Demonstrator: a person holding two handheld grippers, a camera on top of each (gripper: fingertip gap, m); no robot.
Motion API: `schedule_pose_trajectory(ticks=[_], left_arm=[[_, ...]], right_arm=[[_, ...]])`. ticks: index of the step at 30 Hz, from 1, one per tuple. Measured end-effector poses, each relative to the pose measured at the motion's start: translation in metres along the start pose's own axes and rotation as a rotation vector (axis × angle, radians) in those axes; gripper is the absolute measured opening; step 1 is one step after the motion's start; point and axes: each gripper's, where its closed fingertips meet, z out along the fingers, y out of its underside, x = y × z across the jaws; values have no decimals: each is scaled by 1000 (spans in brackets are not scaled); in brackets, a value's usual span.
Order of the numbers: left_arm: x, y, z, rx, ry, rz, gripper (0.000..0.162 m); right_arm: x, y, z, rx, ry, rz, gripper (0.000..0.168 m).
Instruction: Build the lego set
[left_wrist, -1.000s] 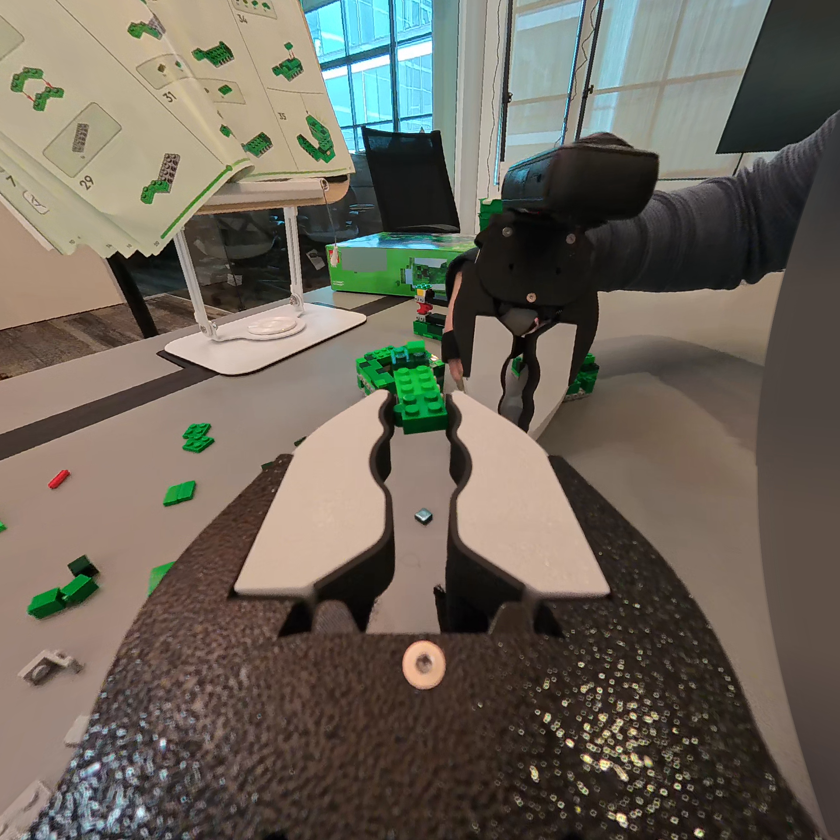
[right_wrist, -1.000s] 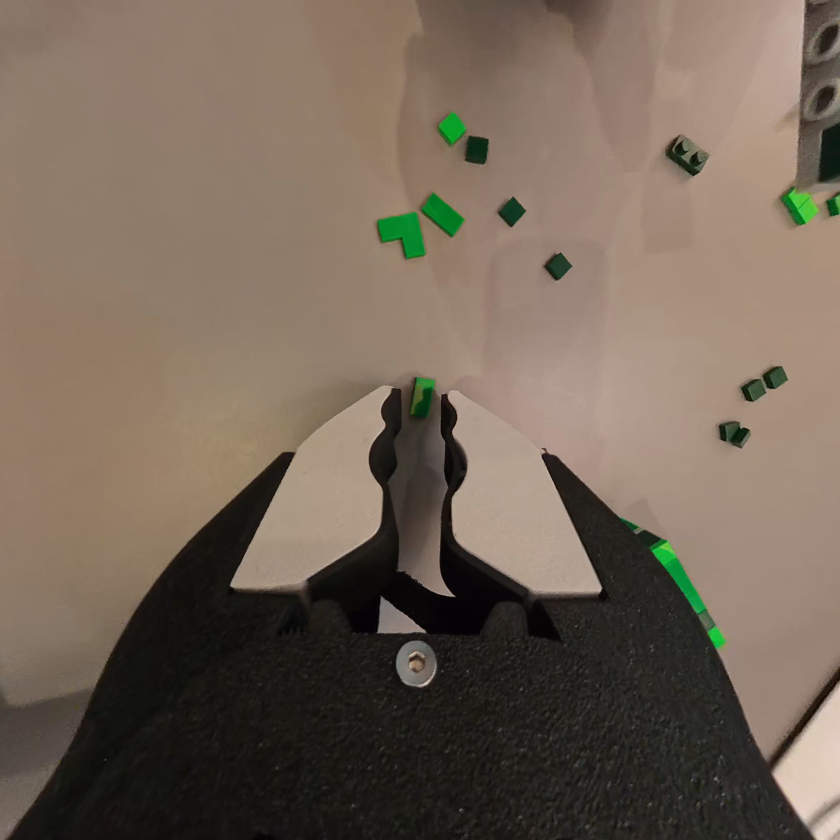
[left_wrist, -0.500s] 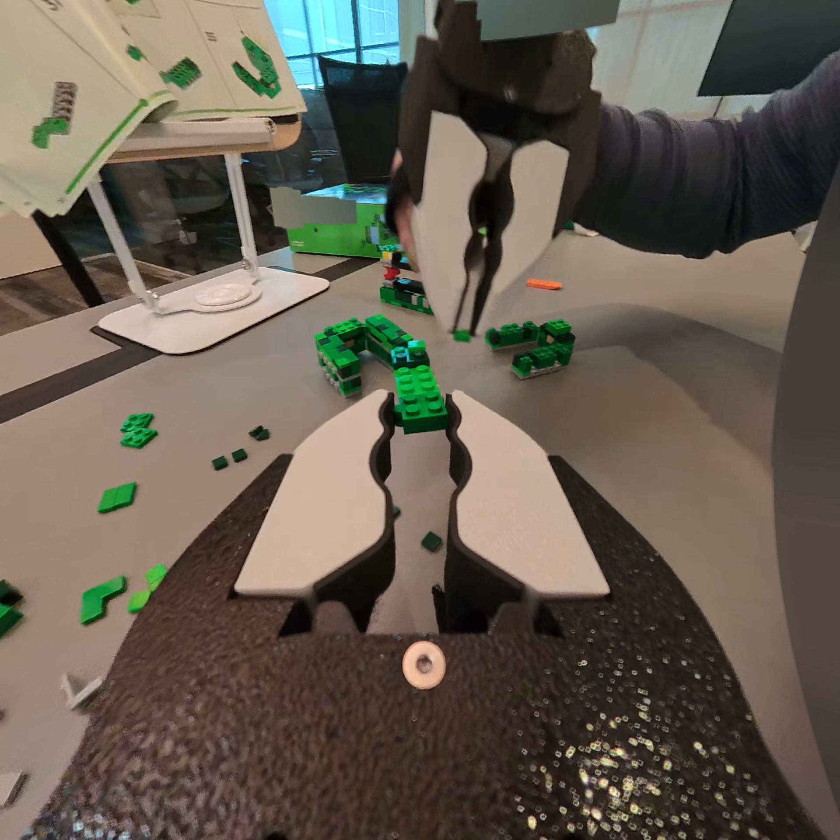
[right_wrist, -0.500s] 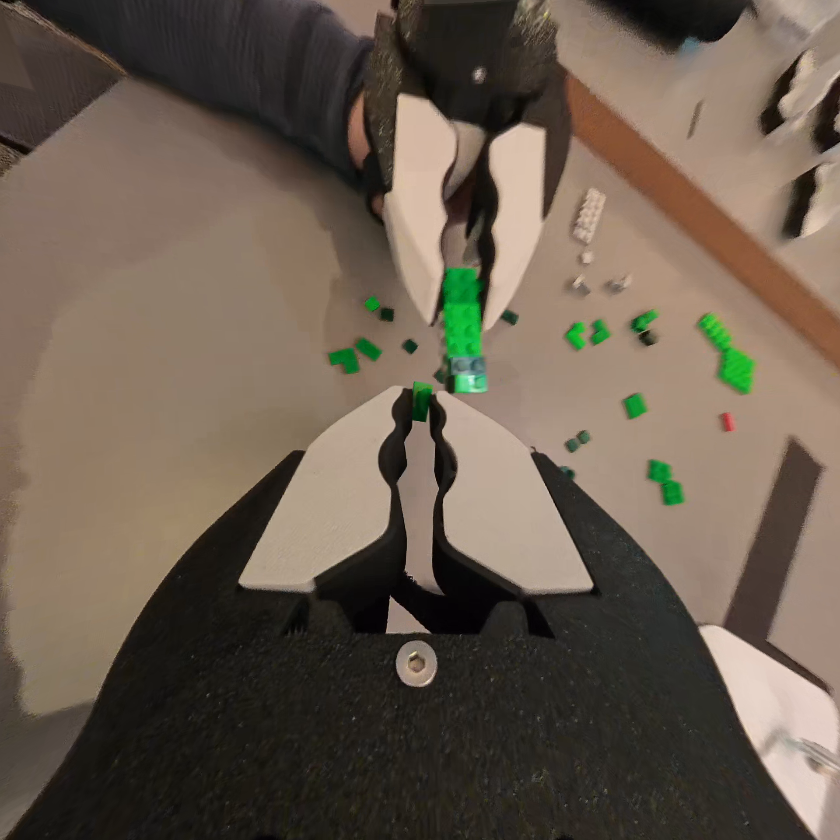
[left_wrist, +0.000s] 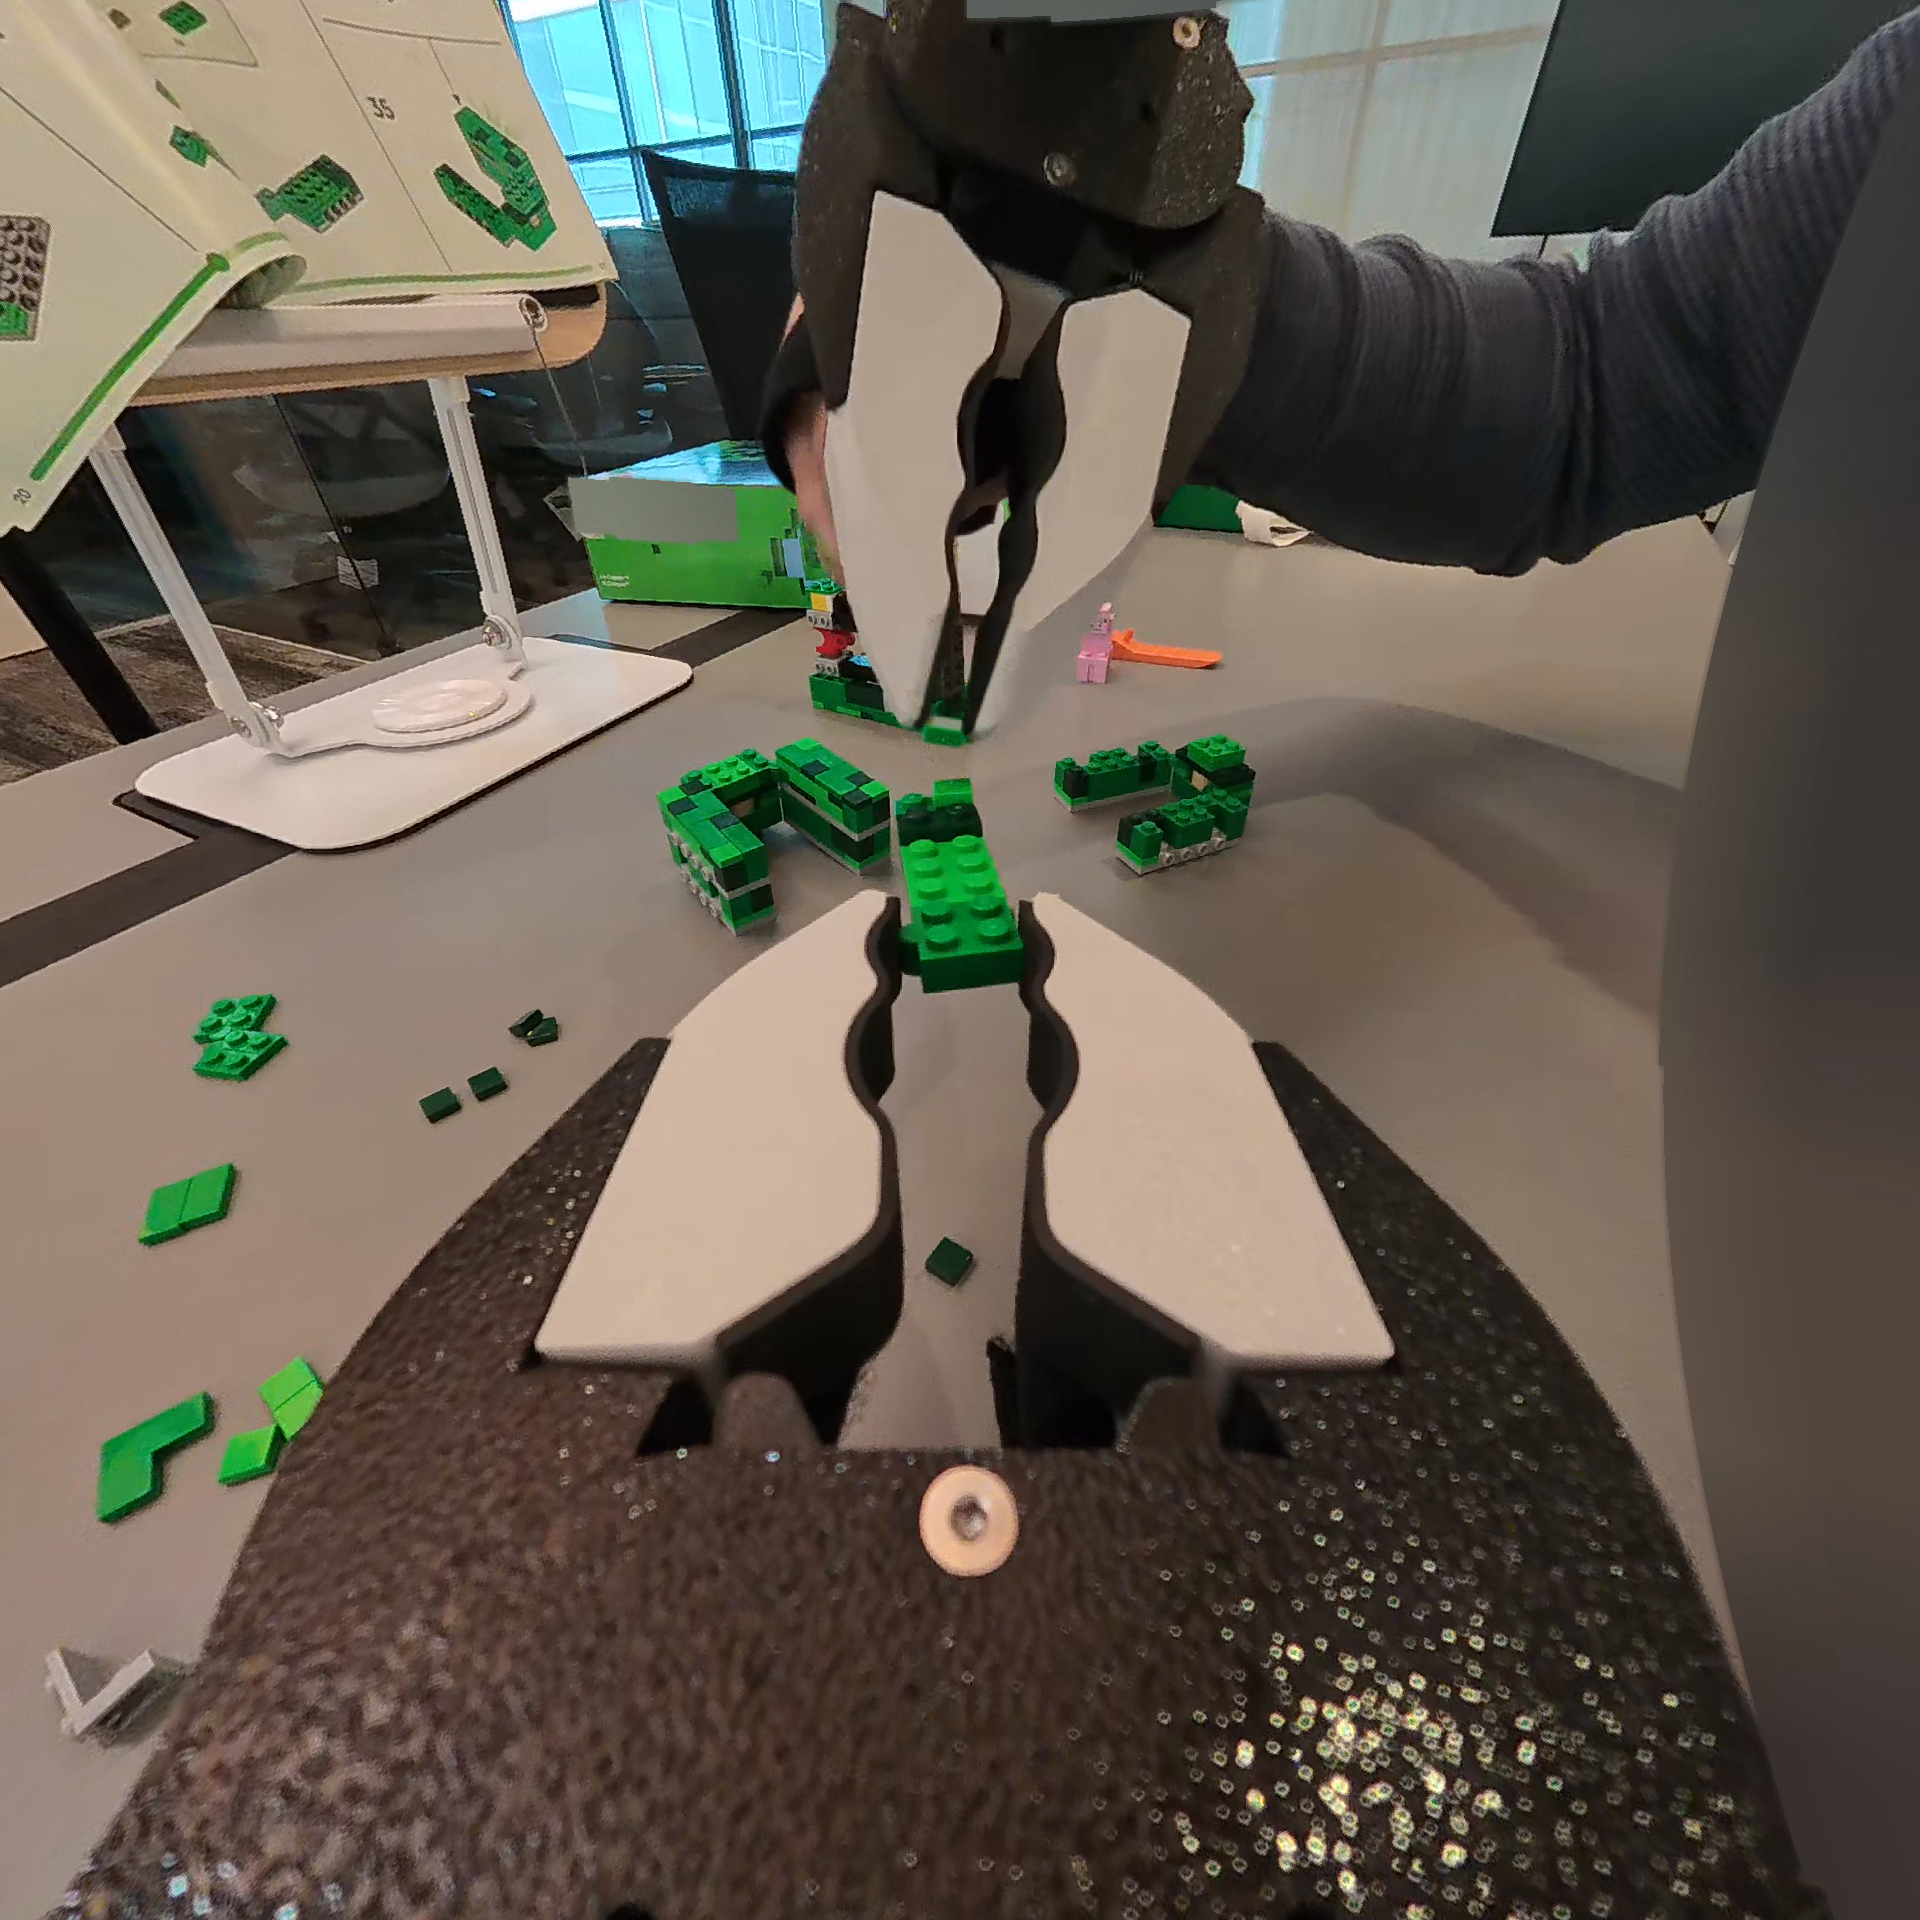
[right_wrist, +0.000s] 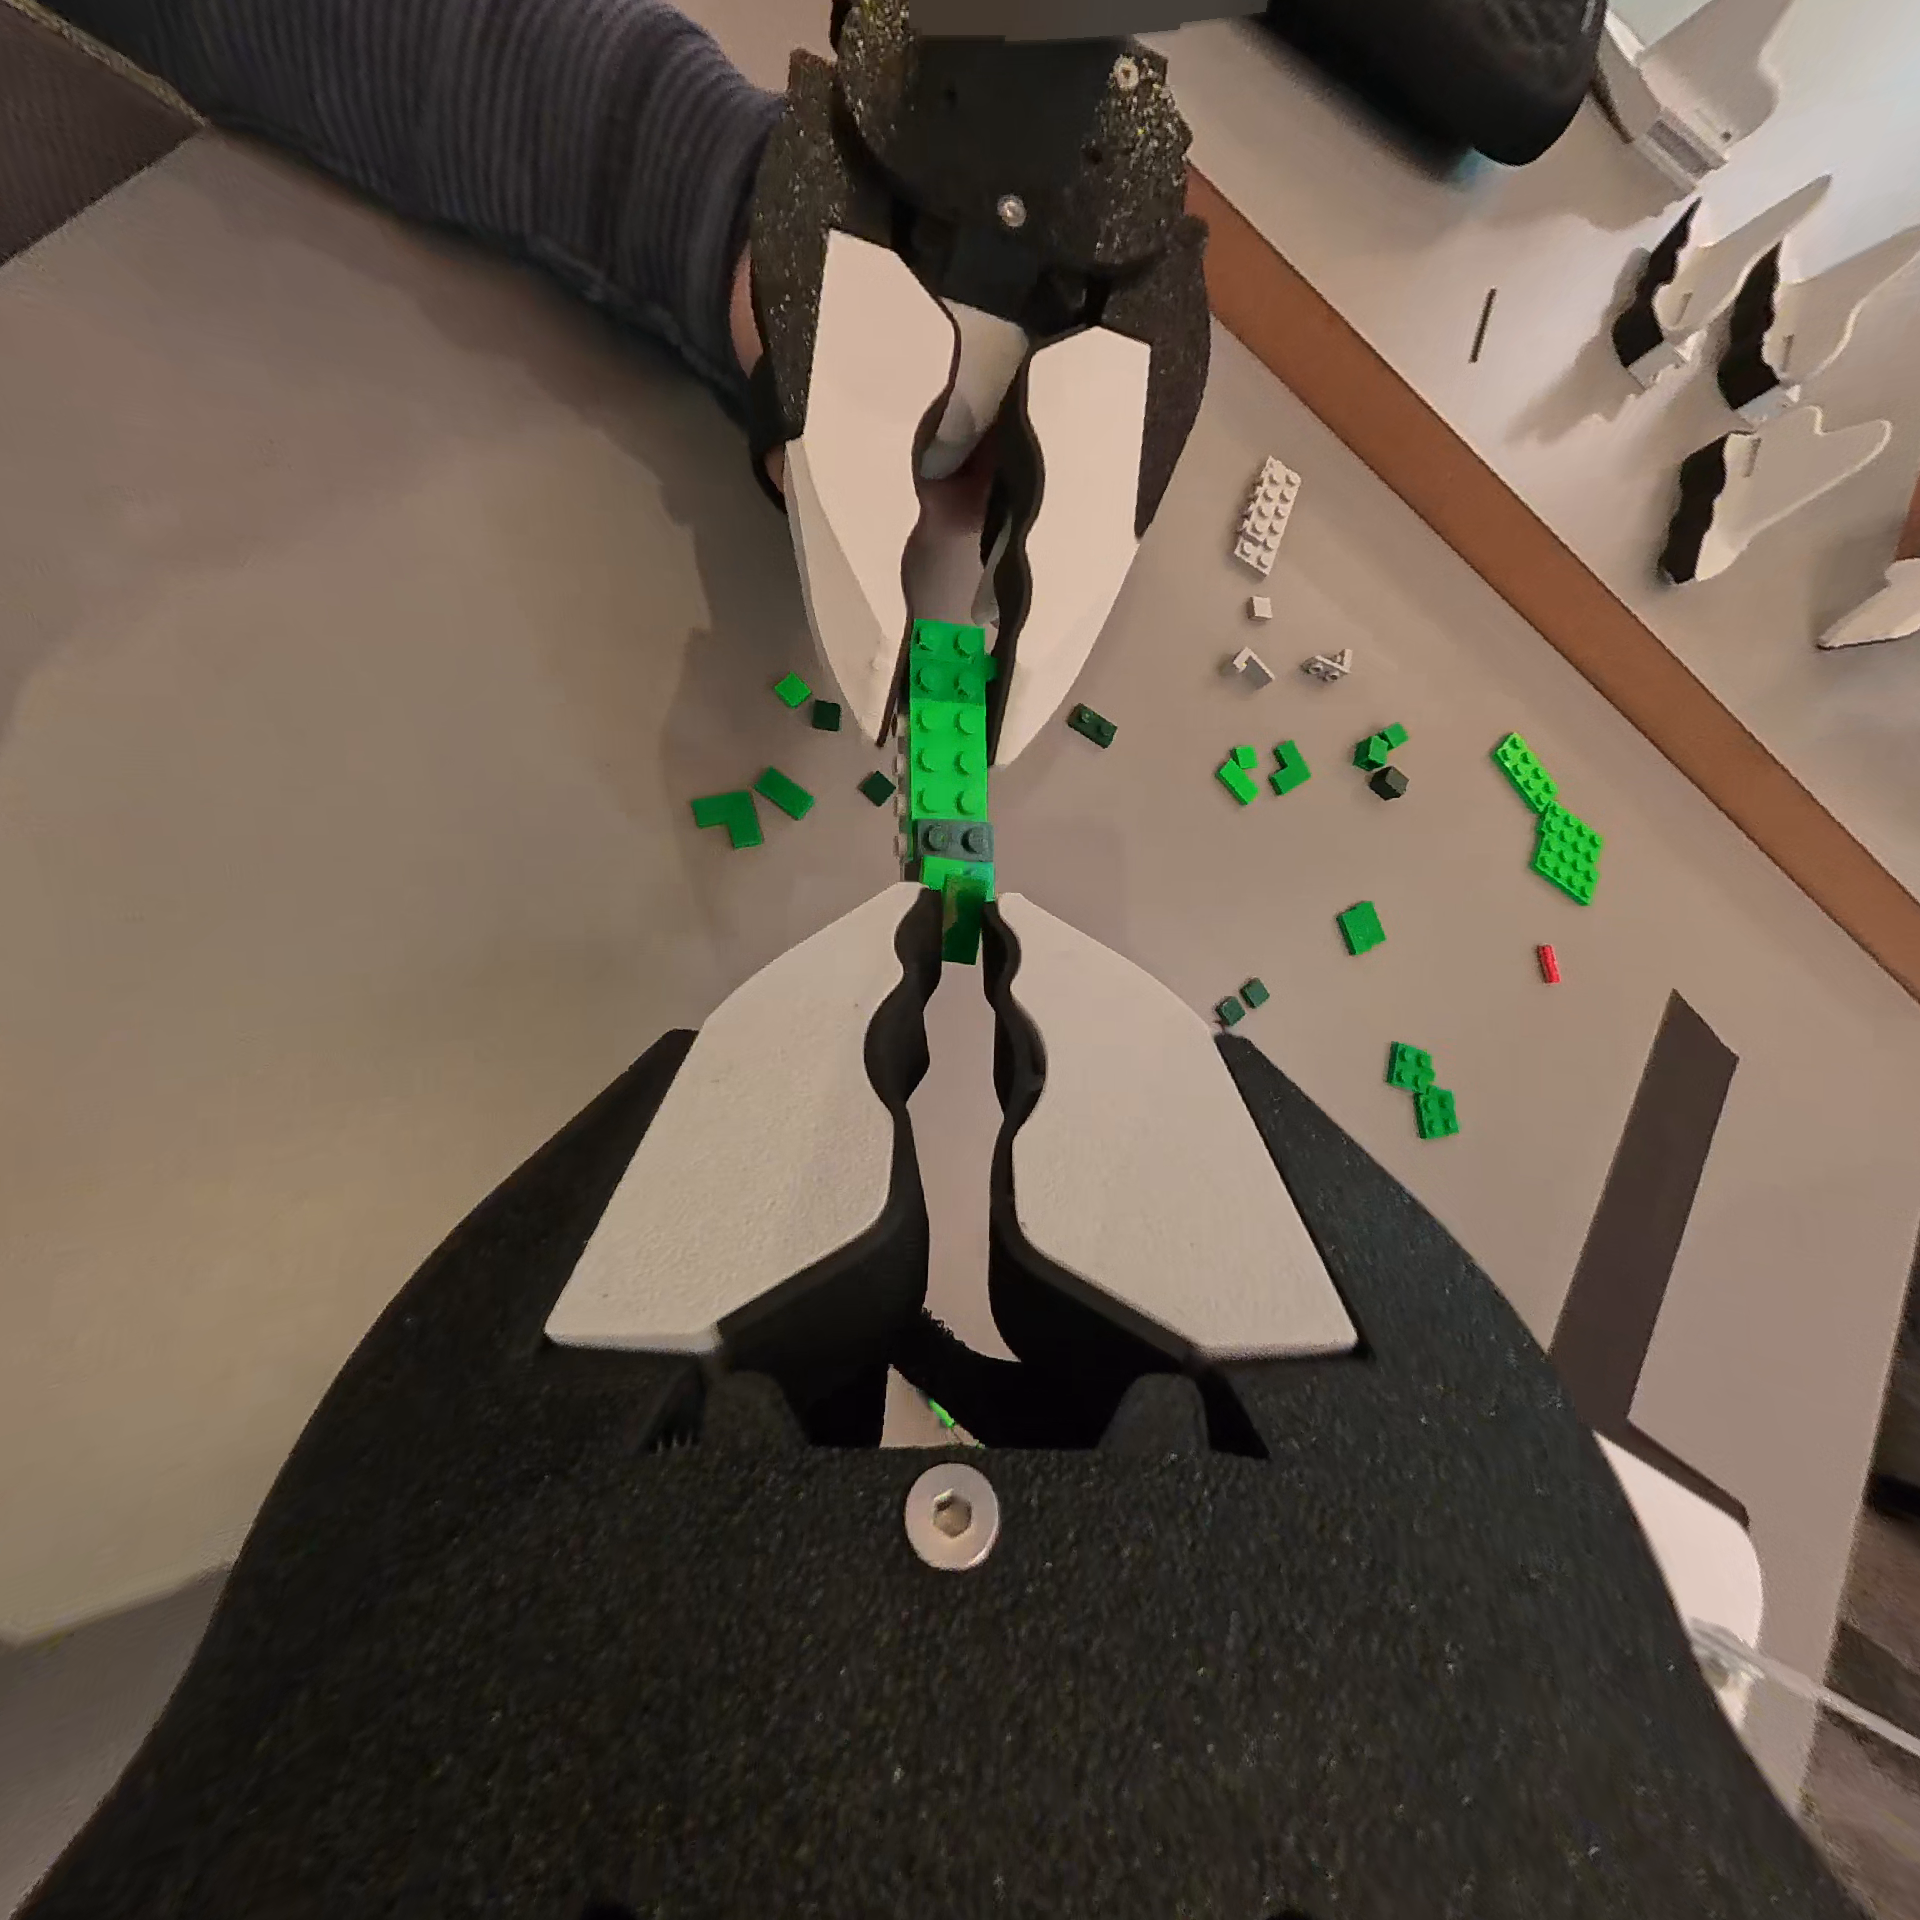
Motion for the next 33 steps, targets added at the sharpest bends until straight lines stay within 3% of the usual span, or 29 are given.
schedule_pose_trajectory(ticks=[8,18,33], left_arm=[[-1,-2,-1,14,-6,2,21],[-1,-2,-1,18,-13,8,21],[-1,-3,-2,24,-11,8,21]], right_arm=[[-16,19,-5,-35,20,87,7],[-79,55,40,-176,-69,73,7],[-90,62,48,-181,-80,98,12]])
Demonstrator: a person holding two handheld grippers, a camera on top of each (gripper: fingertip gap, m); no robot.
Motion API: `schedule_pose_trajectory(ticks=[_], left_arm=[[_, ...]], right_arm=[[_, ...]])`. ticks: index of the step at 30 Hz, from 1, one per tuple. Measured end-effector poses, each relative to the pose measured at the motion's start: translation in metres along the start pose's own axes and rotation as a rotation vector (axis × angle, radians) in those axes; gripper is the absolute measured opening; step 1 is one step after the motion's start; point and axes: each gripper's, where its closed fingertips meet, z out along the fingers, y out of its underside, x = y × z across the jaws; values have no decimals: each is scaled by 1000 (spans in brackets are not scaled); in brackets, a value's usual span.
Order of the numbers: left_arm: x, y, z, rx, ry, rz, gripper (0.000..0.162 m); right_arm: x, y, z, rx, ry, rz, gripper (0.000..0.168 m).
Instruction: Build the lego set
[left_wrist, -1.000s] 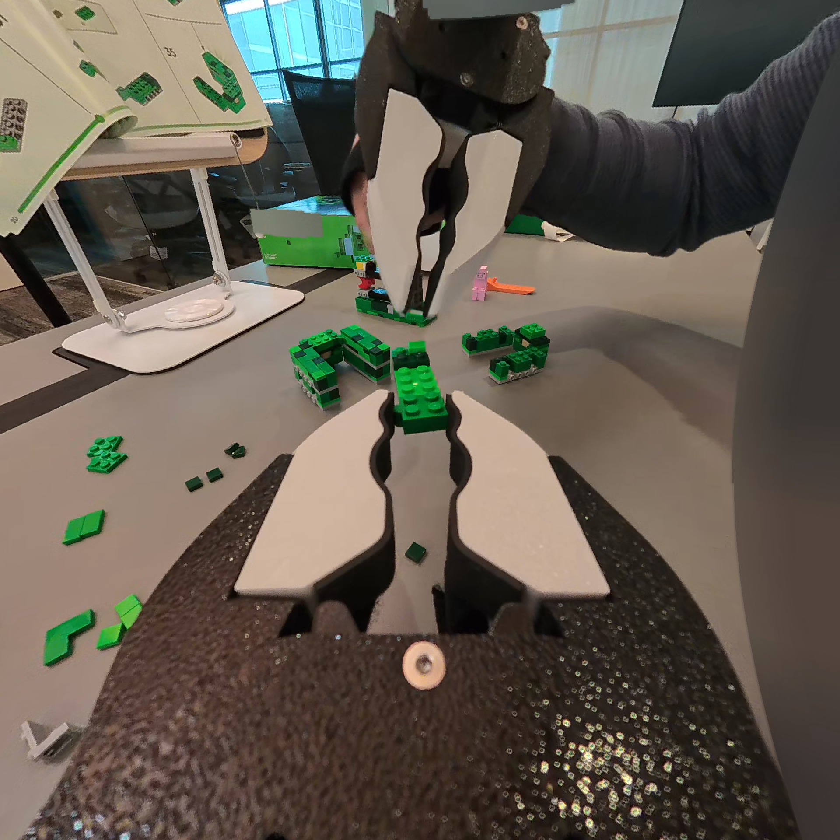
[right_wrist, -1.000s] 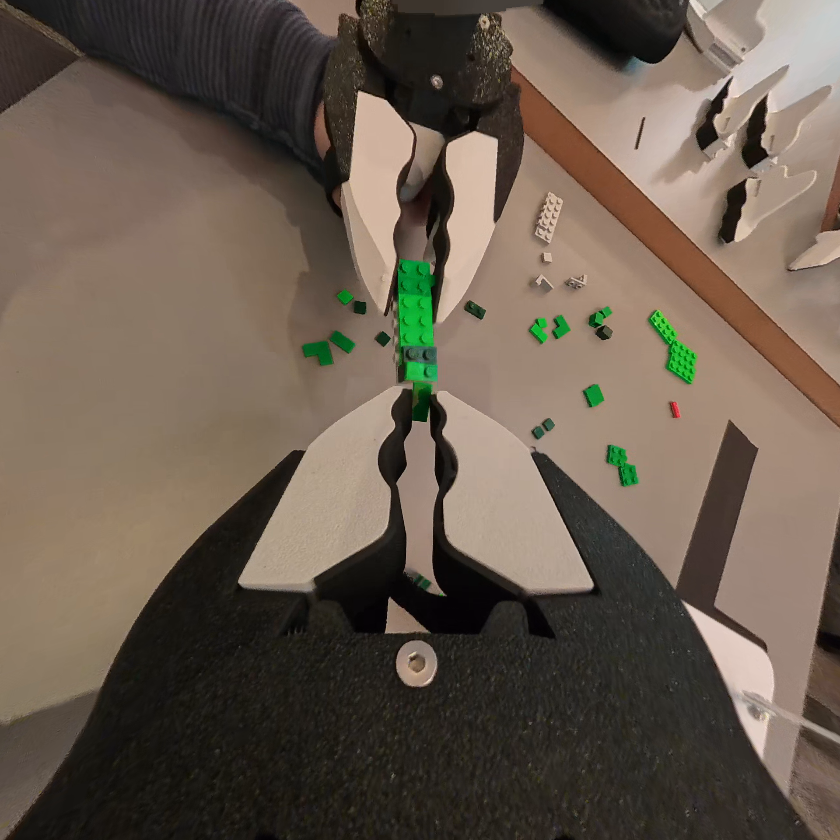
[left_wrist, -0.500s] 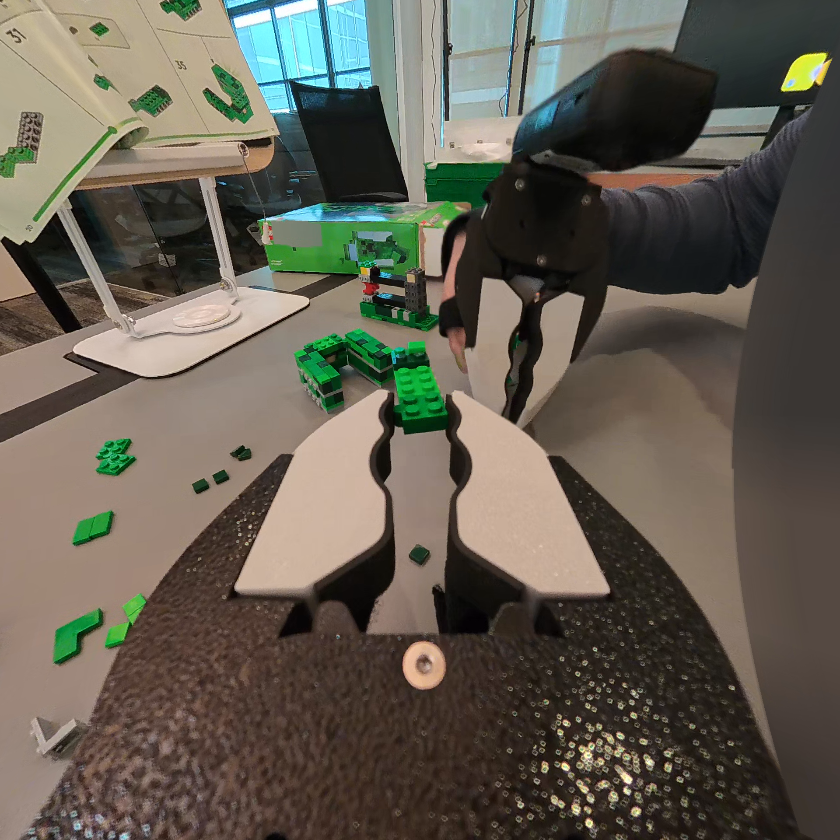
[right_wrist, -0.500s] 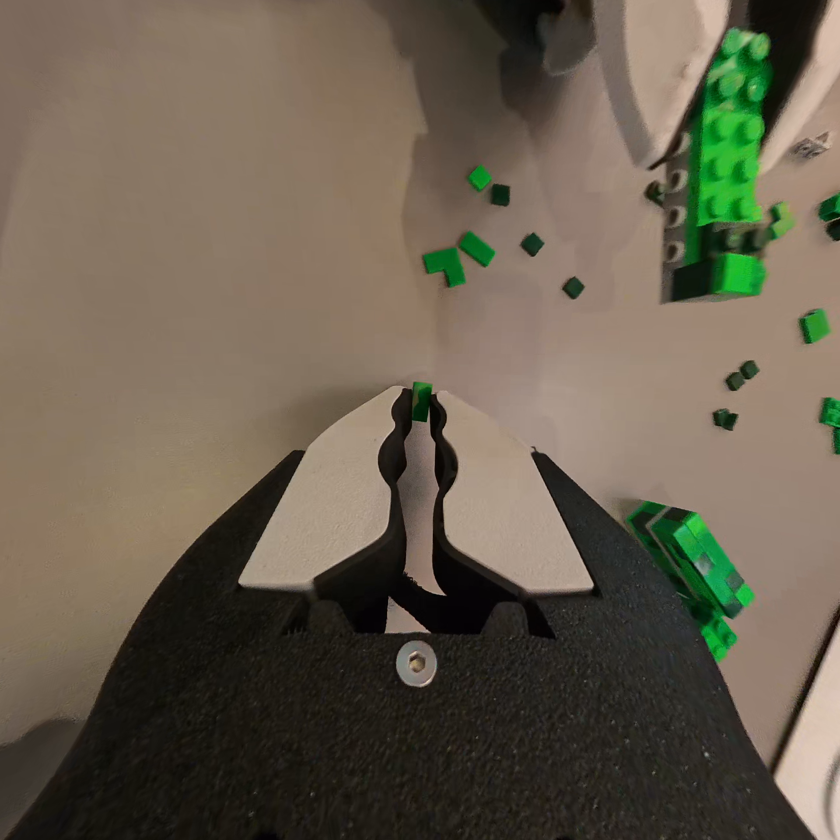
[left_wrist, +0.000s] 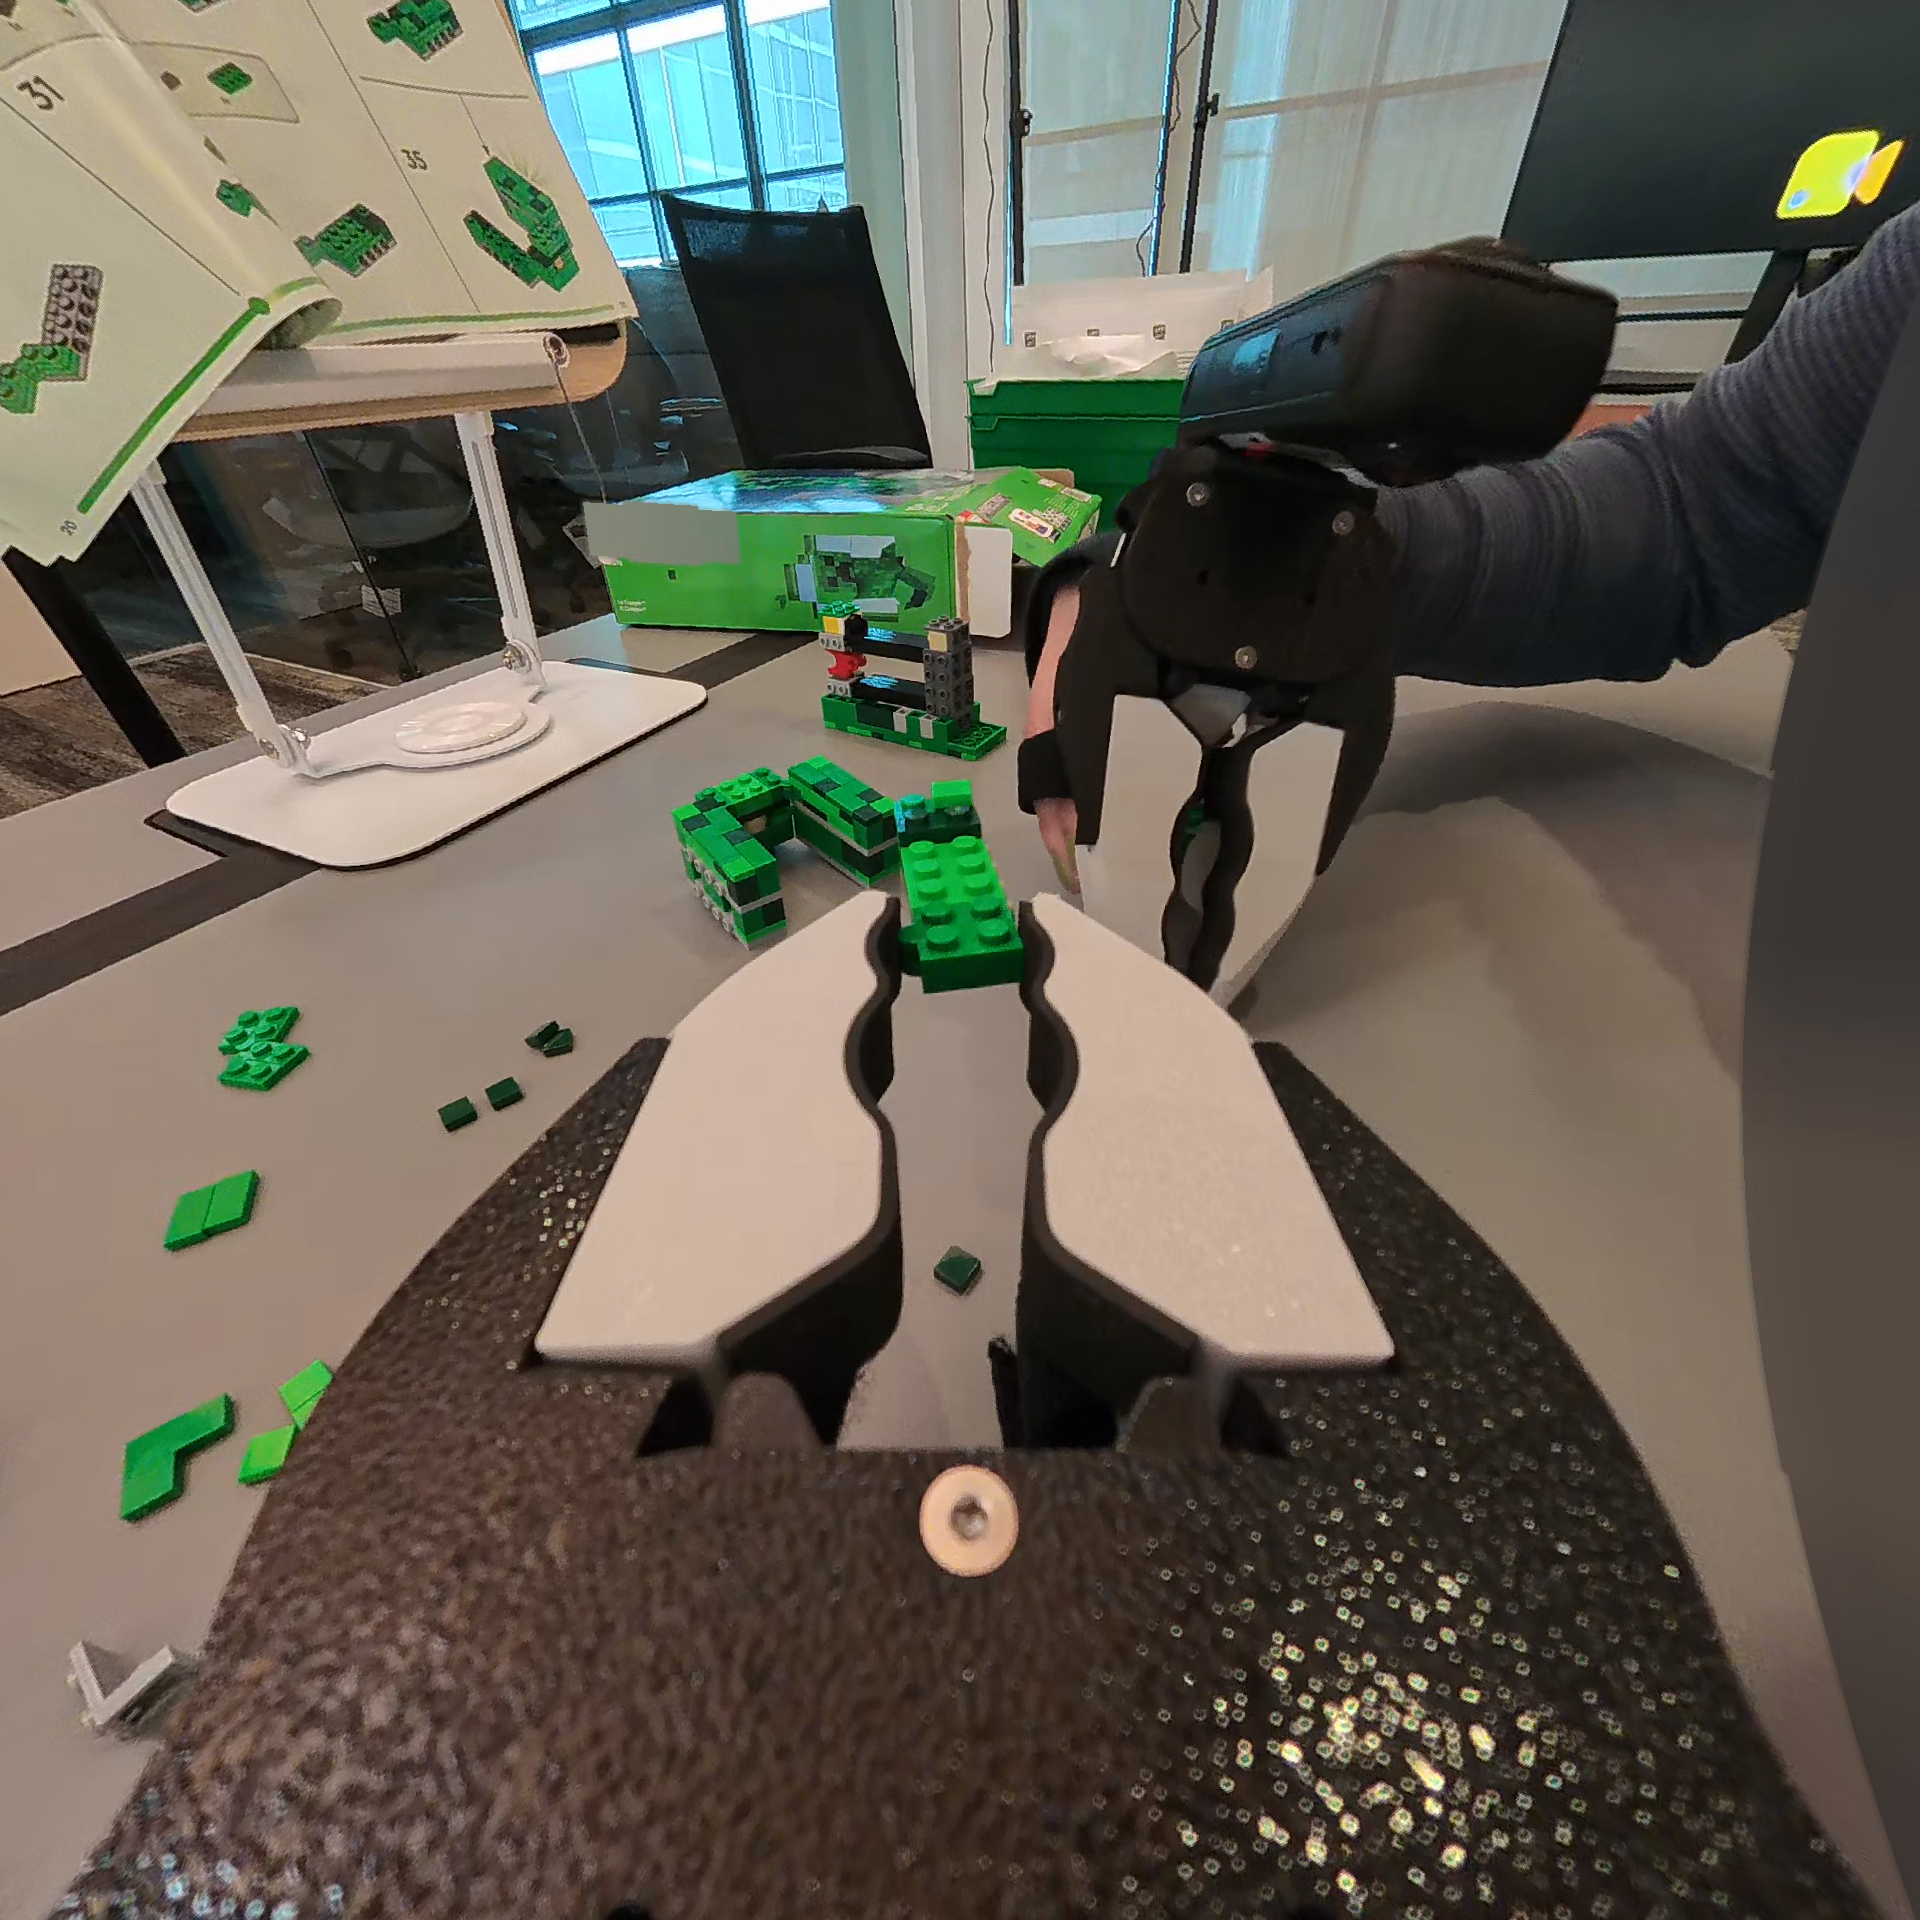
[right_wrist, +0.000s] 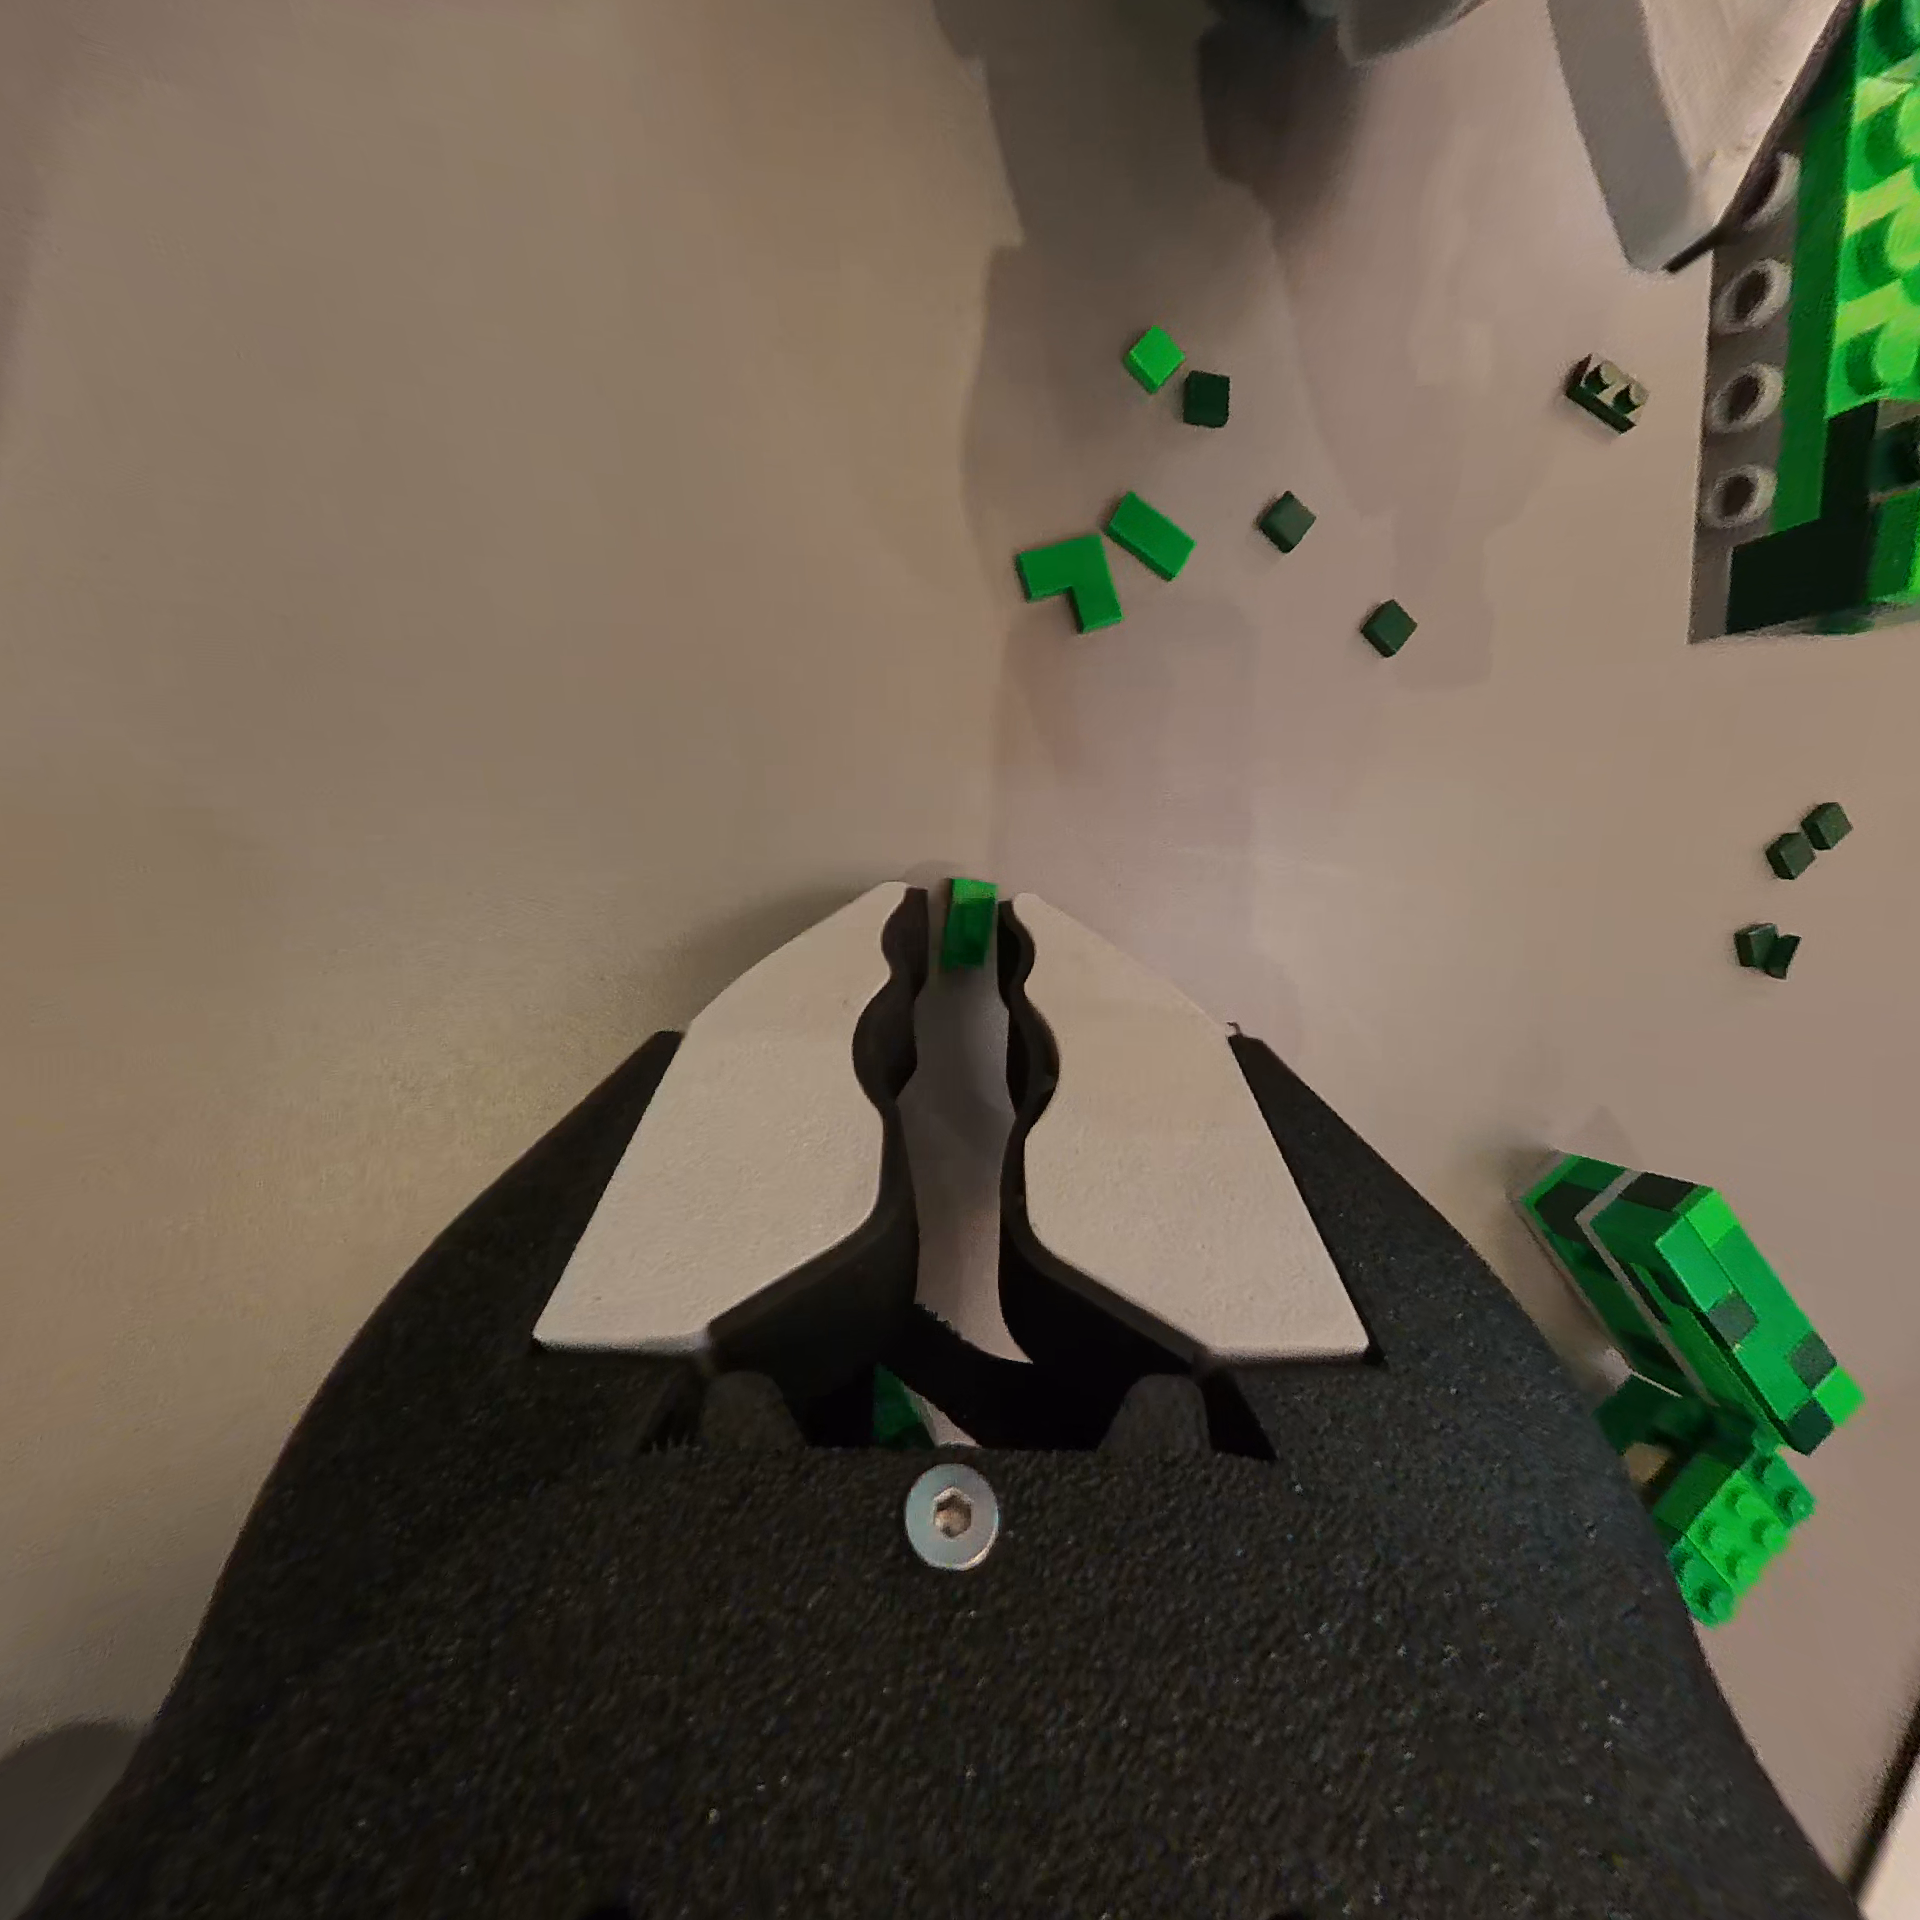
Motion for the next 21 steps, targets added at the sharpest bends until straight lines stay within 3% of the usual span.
schedule_pose_trajectory(ticks=[7,21], left_arm=[[1,-1,0,5,8,5,21],[3,-5,-2,42,27,-10,21]], right_arm=[[6,-12,-15,100,30,43,18],[43,-43,-57,337,321,39,16]])
